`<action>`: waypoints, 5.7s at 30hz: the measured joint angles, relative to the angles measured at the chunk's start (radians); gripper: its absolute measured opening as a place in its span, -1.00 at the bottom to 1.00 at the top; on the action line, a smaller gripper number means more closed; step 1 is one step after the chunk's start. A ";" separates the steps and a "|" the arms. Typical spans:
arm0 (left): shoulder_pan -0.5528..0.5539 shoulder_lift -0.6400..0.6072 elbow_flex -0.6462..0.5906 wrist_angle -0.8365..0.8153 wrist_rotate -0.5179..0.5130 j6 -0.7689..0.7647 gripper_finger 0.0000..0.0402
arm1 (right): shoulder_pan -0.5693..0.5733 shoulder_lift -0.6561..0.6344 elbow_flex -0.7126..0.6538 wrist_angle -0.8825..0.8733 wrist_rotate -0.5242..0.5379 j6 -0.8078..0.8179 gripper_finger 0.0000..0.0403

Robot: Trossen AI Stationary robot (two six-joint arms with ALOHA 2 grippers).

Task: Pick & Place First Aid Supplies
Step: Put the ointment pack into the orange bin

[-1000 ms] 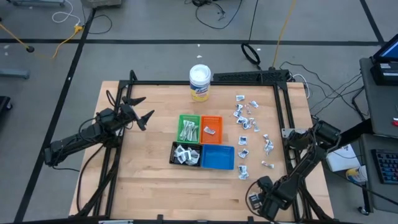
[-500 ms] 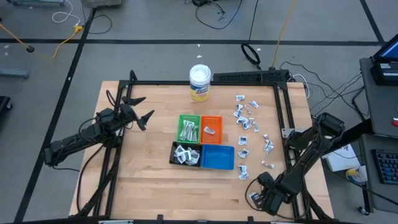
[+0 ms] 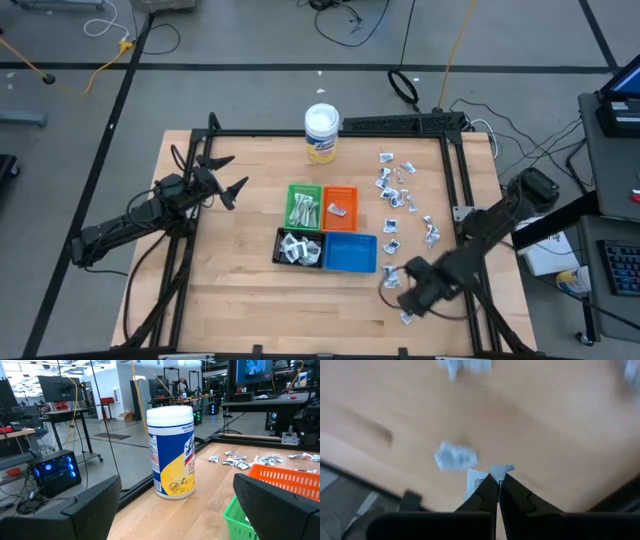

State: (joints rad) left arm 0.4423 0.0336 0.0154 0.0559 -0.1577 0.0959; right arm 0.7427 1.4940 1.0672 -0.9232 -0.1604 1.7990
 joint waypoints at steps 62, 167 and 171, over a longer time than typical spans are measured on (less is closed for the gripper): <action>0.000 0.000 0.000 0.000 0.000 0.000 0.95 | -0.931 0.598 0.687 -0.142 0.084 -0.930 -1.00; 0.000 0.000 0.000 0.000 0.000 0.000 0.95 | -0.253 -0.182 -0.179 -0.157 0.026 -0.985 -0.99; 0.000 0.000 0.000 0.000 0.000 0.000 0.95 | -0.258 -0.199 -0.095 -0.266 0.024 -0.982 -1.00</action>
State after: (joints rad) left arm 0.4422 0.0335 0.0151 0.0560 -0.1580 0.0959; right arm 0.4847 1.2950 0.9718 -1.1896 -0.1360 0.8165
